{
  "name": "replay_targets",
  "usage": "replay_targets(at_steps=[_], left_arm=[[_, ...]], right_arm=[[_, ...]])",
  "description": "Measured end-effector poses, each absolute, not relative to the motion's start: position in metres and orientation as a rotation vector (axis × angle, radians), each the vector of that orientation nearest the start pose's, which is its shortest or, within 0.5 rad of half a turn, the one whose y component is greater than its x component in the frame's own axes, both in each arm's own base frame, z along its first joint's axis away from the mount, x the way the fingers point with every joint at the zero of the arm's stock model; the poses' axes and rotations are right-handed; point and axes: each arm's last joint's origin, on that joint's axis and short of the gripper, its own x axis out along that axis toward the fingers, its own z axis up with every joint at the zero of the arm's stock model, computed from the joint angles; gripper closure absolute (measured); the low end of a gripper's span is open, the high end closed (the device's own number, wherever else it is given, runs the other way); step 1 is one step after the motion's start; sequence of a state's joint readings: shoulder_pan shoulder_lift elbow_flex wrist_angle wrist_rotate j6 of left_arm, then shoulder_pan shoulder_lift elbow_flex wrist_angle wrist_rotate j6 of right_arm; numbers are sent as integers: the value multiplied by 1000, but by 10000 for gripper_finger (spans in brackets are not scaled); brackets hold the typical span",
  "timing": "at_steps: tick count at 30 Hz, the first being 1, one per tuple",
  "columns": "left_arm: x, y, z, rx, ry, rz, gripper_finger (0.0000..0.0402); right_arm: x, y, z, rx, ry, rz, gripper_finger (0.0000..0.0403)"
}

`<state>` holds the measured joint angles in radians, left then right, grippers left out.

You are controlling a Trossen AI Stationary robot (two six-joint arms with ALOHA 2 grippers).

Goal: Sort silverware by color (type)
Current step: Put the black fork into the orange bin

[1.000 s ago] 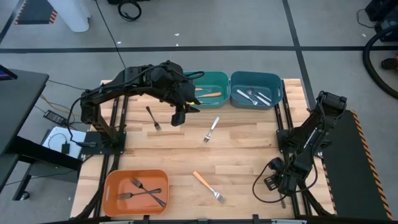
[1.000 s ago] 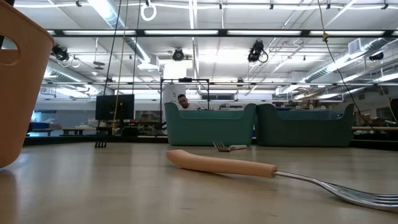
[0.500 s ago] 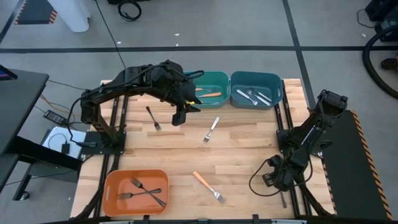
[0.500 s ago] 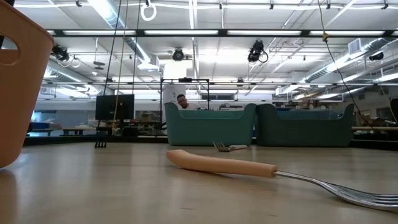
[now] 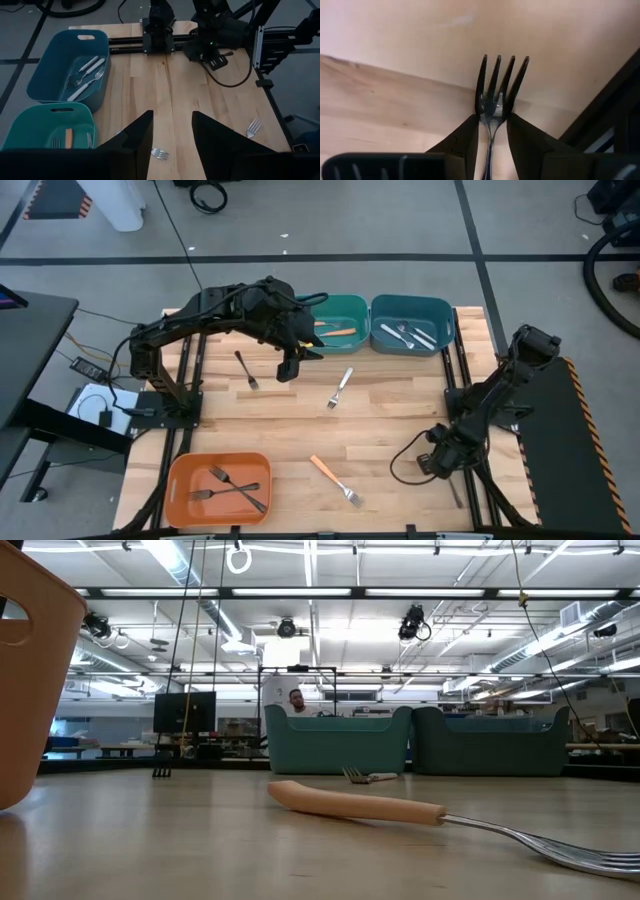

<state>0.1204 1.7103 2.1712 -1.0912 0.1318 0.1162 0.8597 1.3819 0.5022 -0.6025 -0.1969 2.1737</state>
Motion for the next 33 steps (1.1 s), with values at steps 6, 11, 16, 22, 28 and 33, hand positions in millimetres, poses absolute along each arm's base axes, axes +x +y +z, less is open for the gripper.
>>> replay_targets(at_steps=[6,11,16,22,28,33], left_arm=[[326,36,471,43,615,-49,258],[326,36,471,44,615,-49,257],[326,36,471,44,616,-49,257],[326,36,471,43,617,-49,258],[326,36,471,44,617,-49,257],[326,36,471,44,616,-49,257]], right_arm=[[124,131,116,1101,1541,-921,293],[125,132,118,1065,1671,-827,292],[128,145,130,1033,1547,-785,292],[129,148,134,1058,1493,-804,292],[126,153,135,1063,1561,-763,292],[124,159,136,1069,1573,-711,292]])
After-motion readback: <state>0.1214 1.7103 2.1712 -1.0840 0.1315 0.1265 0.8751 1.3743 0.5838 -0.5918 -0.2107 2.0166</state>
